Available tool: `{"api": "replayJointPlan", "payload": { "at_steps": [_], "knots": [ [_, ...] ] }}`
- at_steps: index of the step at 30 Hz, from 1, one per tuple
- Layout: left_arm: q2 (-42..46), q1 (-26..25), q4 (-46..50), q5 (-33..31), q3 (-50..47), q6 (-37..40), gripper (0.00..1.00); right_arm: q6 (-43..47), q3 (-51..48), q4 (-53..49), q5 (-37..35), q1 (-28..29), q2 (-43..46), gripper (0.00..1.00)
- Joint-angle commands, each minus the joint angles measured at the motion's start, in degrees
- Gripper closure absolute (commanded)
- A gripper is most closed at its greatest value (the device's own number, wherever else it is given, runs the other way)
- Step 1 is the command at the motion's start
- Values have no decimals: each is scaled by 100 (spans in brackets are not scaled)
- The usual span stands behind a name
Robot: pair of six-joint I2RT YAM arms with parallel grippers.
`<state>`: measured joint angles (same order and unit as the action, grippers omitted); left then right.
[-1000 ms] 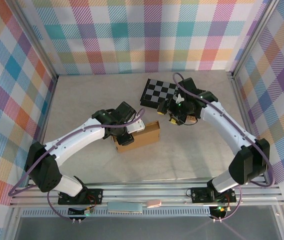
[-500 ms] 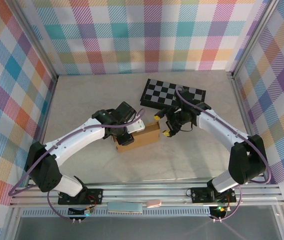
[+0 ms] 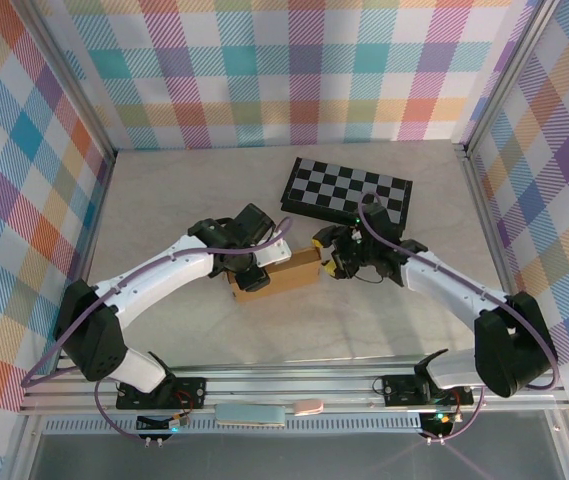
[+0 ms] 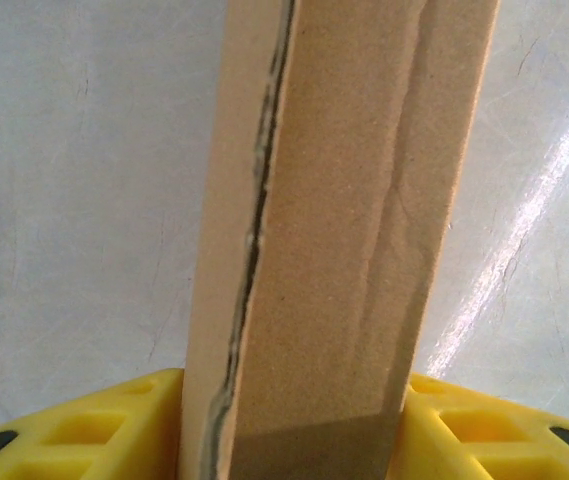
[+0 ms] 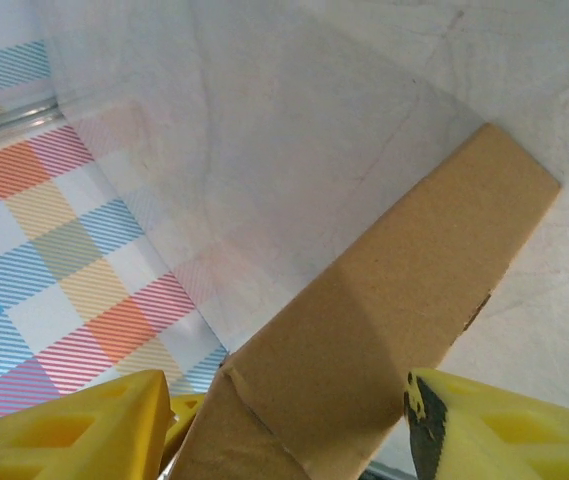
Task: Fold the paper box
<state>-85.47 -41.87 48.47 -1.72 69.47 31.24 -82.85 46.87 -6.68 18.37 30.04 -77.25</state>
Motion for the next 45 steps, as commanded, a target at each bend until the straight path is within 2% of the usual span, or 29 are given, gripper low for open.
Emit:
{"api": "replayJointPlan", "payload": {
  "at_steps": [1, 11, 20, 23, 26, 29, 32, 35, 39, 42, 45],
  "knots": [
    [-127, 46, -90, 134, 40, -192, 49, -188, -214, 746, -398, 80, 54, 39],
    [-130, 402, -183, 537, 23, -347, 50, -678, -219, 1314, -684, 228, -298, 47],
    [-207, 573, -248, 705, -4, -336, 49, -821, -141, 1312, -721, 282, -661, 53],
    [-231, 642, -258, 751, -5, -302, 49, -856, -130, 1270, -708, 300, -720, 59],
    [-242, 680, -250, 765, 16, -246, 49, -836, -46, 1079, -719, 300, -698, 58],
    [-259, 695, -233, 782, 39, -192, 49, -599, 462, 72, -735, 301, -693, 55],
    [-294, 691, -204, 822, 58, -91, 49, -312, 1294, -1560, -856, 300, -759, 38],
    [-295, 689, -197, 850, 60, 36, 50, -47, 2300, -3077, -1102, 301, -951, 27],
    [-319, 689, -236, 860, 84, 161, 50, -256, 3519, -4473, -982, 300, -1539, 26],
    [-384, 689, -308, 898, 123, 210, 50, -567, 4148, -5148, -735, 374, -2045, 22],
    [-510, 689, -344, 905, 220, 268, 50, -843, 4431, -5377, -558, 462, -2338, 20]
  ]
}}
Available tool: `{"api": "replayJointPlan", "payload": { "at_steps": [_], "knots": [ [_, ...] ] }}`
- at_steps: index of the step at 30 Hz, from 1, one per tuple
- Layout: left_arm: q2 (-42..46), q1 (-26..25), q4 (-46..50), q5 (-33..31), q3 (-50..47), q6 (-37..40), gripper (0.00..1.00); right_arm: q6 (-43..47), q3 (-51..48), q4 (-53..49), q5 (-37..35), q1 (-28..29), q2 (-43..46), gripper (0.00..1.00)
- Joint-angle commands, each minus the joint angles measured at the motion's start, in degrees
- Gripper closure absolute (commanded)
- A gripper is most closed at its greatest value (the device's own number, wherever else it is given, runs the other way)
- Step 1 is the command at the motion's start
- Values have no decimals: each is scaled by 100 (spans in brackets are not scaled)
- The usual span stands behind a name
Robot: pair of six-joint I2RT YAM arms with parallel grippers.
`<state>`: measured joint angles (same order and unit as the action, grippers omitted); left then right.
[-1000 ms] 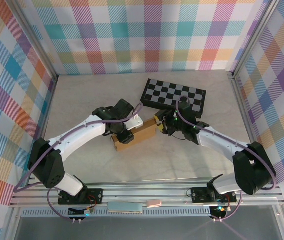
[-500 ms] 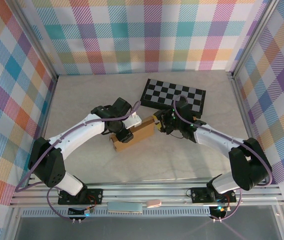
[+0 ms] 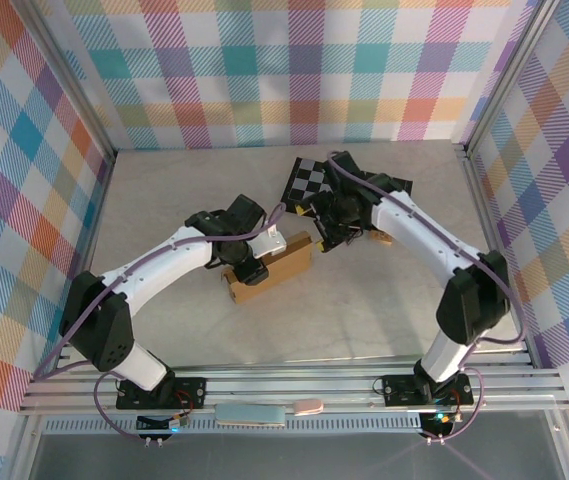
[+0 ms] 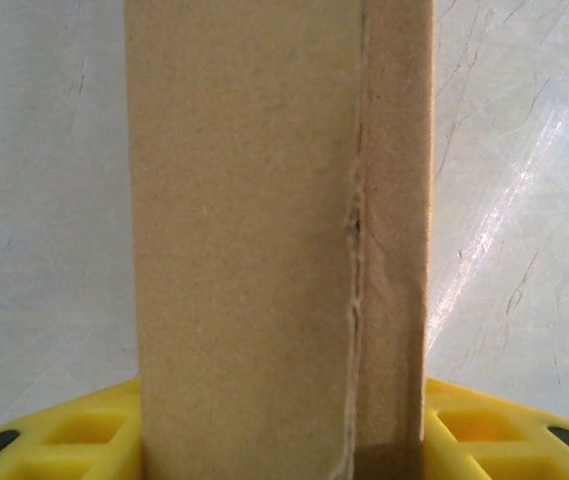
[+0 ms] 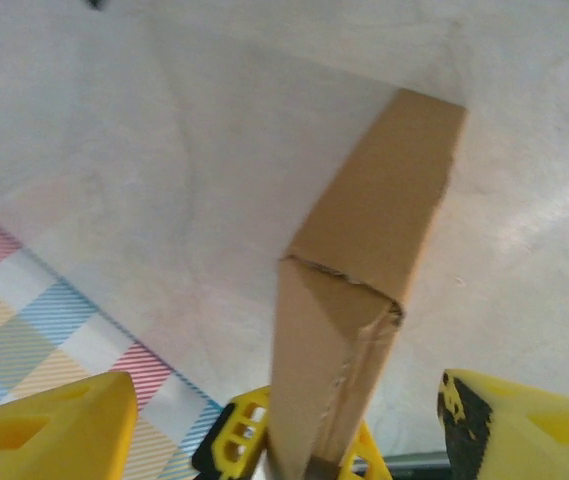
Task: Fold the paper box
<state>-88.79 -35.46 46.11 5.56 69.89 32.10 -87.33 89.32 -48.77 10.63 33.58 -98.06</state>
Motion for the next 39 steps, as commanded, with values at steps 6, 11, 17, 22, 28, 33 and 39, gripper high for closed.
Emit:
{"api": "replayJointPlan", "payload": {
  "at_steps": [6, 11, 17, 22, 28, 33, 39],
  "knots": [
    [-371, 48, -245, 332, 374, 302, 51, -737, 479, -1201, 47, 149, -596, 14],
    [-511, 37, -362, 432, 560, 412, 51, -766, 655, -1345, -185, 124, -908, 21],
    [-537, -4, -474, 446, 628, 463, 51, -801, 393, -891, -98, -35, -1018, 29],
    [-448, -37, -511, 400, 533, 455, 49, -833, 428, -951, -155, -59, -1093, 35],
    [-367, -66, -557, 365, 450, 403, 48, -915, 303, -898, -153, -69, -1180, 39],
    [-349, -74, -563, 383, 416, 363, 47, -874, 402, -1080, -254, -67, -1314, 40],
    [-340, -101, -570, 384, 394, 333, 47, -898, 433, -1085, -303, -60, -1400, 37]
  ]
}}
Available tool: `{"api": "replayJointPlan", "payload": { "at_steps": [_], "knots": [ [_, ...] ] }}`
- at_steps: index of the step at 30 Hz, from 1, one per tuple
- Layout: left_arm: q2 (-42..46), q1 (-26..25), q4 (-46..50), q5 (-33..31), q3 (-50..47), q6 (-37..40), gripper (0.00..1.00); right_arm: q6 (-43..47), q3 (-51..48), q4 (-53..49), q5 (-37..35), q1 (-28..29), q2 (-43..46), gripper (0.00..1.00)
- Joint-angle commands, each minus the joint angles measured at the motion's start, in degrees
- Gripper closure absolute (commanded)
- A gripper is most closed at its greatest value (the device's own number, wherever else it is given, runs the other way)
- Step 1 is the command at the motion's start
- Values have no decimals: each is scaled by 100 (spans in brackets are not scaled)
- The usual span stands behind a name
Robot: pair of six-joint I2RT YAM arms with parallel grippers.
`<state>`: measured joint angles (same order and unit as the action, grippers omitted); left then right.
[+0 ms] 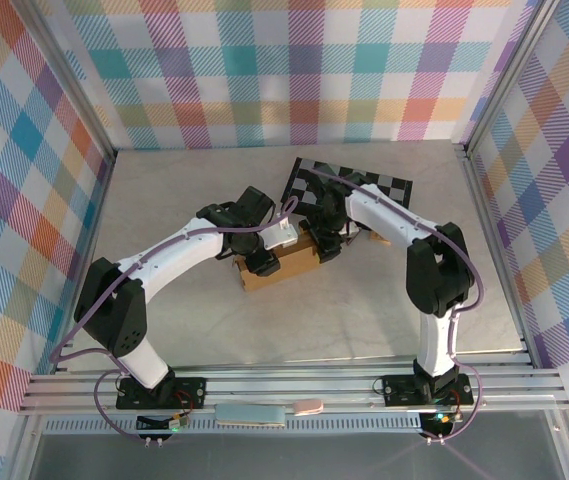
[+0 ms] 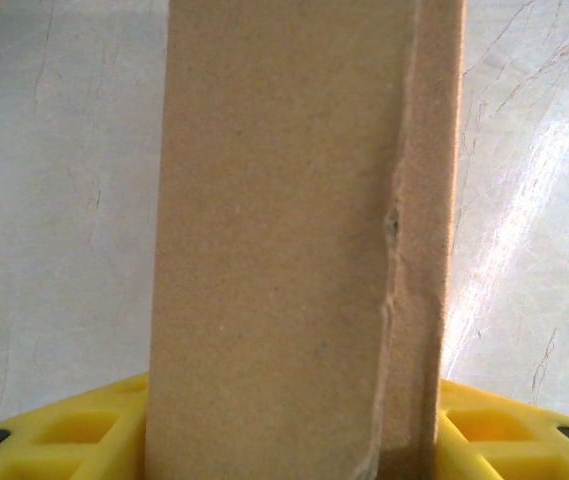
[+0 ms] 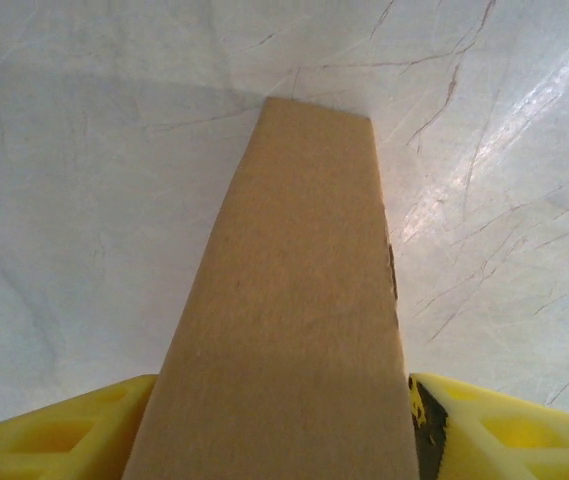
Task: Fold the paper box
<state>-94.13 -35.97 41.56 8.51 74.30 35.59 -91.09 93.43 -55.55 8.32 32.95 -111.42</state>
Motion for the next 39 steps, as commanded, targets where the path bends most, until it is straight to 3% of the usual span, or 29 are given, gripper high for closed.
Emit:
{"api": "replayJointPlan", "payload": {
  "at_steps": [1, 4, 9, 10, 12, 21, 25, 29, 34, 39],
  "knots": [
    [198, -51, -130, 81, -43, -22, 47, -535, 39, -442, -93, 1, -80, 38],
    [243, -51, -192, 33, -37, -96, 45, -579, 61, -455, -176, 10, -67, 39],
    [602, -46, -460, -169, -78, -599, 34, -637, 132, -494, -252, 19, -56, 44],
    [723, -51, -522, -237, -118, -778, 27, -642, 141, -500, -264, 27, -56, 45],
    [1097, -51, -706, -417, -310, -1216, 0, -662, 166, -507, -269, 35, -56, 46],
    [2982, 133, -158, -657, -1111, -3729, 2, -664, 473, -739, -340, 45, -126, 48],
    [3653, 178, 316, -607, -1458, -4587, 17, -699, 509, -772, -339, 48, -141, 49],
    [3632, 182, 770, -696, -1481, -4888, 22, -691, 627, -841, -331, 54, -226, 50],
    [3065, 179, 570, -797, -1312, -4933, 31, -765, 692, -868, -288, 69, -301, 52],
    [2530, 178, 397, -951, -1205, -4540, 36, -833, 832, -938, -234, 80, -427, 53]
  ]
}}
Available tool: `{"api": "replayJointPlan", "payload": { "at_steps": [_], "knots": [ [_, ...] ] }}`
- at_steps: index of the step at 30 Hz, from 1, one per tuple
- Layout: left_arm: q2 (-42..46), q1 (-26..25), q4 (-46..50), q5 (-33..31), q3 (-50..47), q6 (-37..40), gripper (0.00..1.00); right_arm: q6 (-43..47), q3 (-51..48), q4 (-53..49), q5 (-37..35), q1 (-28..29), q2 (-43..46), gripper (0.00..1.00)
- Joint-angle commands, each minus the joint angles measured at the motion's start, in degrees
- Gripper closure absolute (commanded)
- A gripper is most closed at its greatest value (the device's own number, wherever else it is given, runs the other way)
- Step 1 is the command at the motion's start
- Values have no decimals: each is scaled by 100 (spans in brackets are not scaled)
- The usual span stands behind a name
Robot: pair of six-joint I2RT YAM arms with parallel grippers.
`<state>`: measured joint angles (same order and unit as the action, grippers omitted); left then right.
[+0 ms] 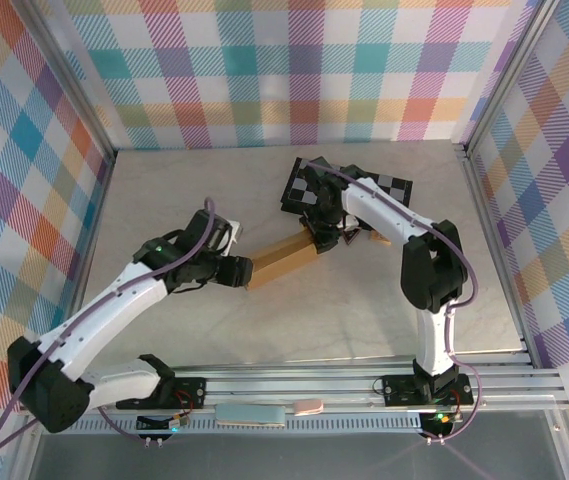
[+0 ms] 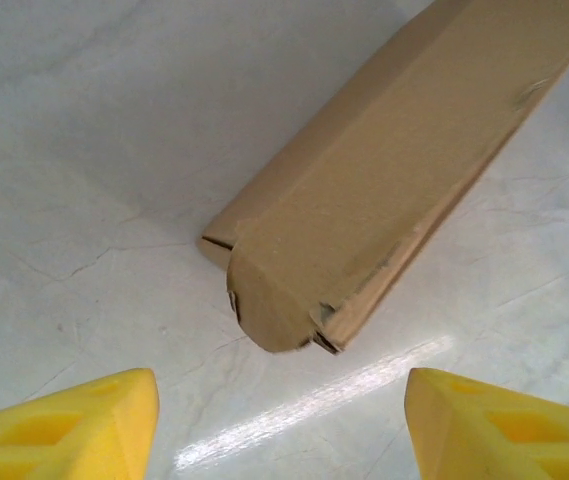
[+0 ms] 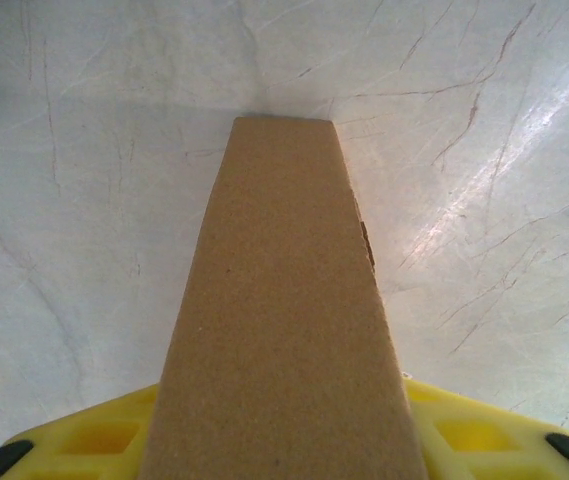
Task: Fold the paper box
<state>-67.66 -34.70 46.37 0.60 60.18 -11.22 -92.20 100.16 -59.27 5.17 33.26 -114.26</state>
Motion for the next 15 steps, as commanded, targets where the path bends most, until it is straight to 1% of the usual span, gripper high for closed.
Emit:
{"api": "replayJointPlan", "payload": {
  "at_steps": [1, 3, 7, 8, 15],
  "knots": [
    [-211, 51, -93, -192, 234, 252, 37, -734, 178, -575, 89, 49, -164, 53],
    [-408, 51, -89, -227, 320, 424, 42, -750, 258, -634, 90, 48, -223, 55],
    [-672, 51, -106, -475, 471, 630, 45, -755, 425, -719, 89, 53, -315, 56],
    [-710, 51, -132, -499, 497, 638, 52, -753, 466, -737, 90, 47, -336, 56],
    [-977, 60, -54, -328, 651, 586, 68, -784, 602, -801, 73, 41, -404, 57]
  ]
}}
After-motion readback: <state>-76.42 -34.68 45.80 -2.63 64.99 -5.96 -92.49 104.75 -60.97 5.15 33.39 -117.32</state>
